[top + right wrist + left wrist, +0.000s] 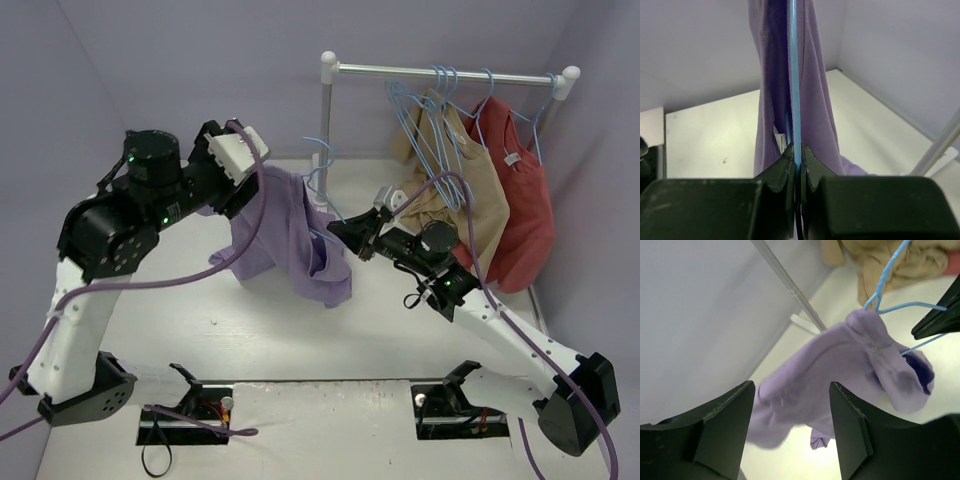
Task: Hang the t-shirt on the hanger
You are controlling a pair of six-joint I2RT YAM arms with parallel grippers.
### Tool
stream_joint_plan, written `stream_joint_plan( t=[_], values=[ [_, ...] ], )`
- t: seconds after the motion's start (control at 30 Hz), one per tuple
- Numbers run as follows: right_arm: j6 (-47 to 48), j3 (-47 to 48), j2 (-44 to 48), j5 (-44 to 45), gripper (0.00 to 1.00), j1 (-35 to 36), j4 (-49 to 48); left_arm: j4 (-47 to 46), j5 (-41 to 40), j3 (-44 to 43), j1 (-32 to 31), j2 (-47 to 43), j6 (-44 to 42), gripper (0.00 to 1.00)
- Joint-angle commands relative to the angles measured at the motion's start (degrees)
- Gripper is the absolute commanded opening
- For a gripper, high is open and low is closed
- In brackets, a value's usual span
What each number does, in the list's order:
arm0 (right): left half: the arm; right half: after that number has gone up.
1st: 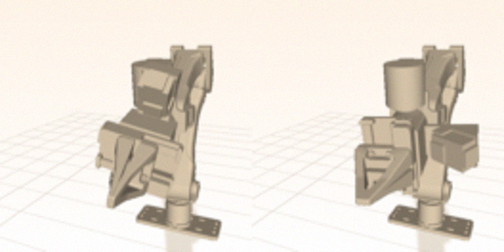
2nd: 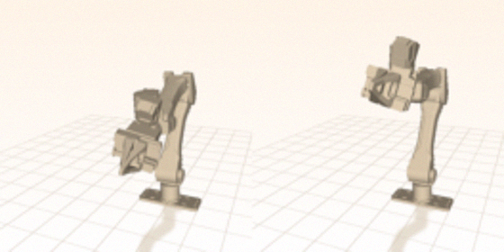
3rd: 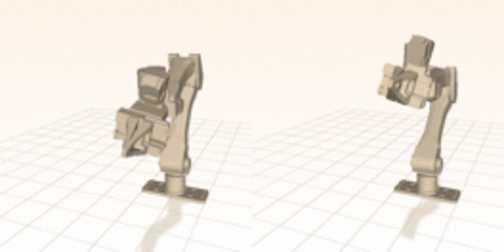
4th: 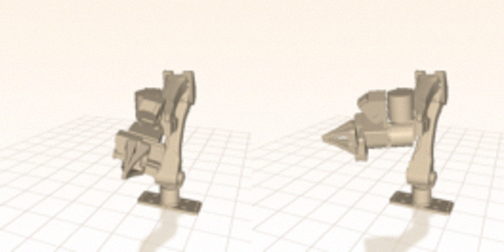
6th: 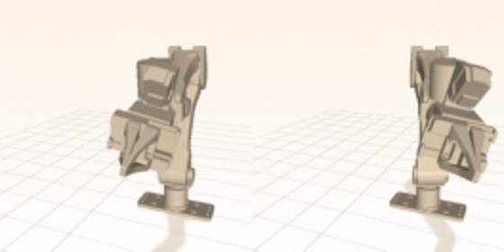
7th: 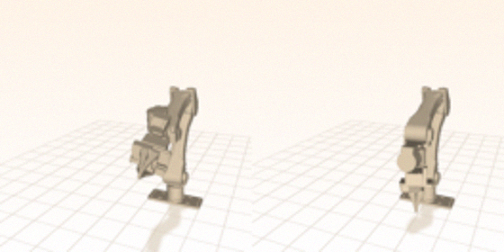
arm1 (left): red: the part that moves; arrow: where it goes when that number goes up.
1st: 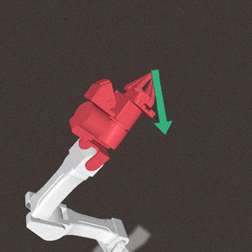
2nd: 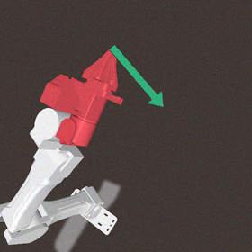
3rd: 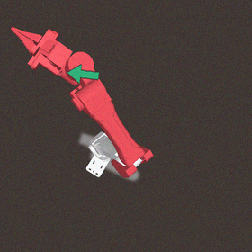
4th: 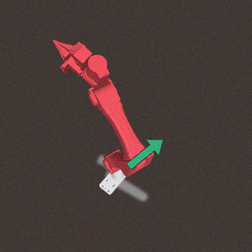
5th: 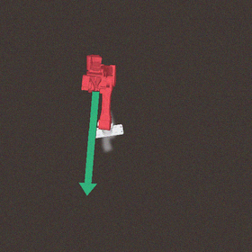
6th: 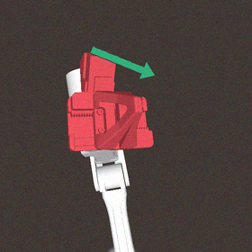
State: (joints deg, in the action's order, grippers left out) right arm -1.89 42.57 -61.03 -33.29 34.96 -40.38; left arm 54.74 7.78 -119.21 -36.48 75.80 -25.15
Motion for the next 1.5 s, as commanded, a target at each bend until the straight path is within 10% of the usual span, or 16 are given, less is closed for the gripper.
stream_joint_plan(
  t=[0.0, 0.37, 0.63, 0.8, 1.03, 1.47],
  values=[
    [0.0, 2.0, -1.1, -6.8, 0.00, -0.1, -4.5, 3.4, 16.5, -2.7, 3.3, 4.4, -6.0, 0.56],
    [0.1, 3.0, -2.4, -10.9, 0.00, -0.1, -3.4, 16.4, 25.1, -3.0, 6.6, 9.9, -10.8, 0.47],
    [0.2, 3.2, -3.5, -12.7, 0.00, -0.1, -2.9, 16.5, 32.4, 1.6, 9.6, 9.1, -12.4, 0.00],
    [-0.6, 3.4, -4.9, -10.8, 0.15, -0.6, -2.2, 16.5, 32.8, 2.8, 10.3, 7.6, -14.2, 0.00],
    [-5.5, 2.6, -2.4, 11.8, 0.66, -1.7, 6.1, -1.1, 18.7, 17.0, 10.5, 0.8, -3.5, 0.00],
    [-25.9, -6.6, -0.7, 40.7, 0.65, 10.1, 6.9, -16.7, 9.7, 32.2, 10.0, -6.6, 10.5, 0.00]
  ],
)
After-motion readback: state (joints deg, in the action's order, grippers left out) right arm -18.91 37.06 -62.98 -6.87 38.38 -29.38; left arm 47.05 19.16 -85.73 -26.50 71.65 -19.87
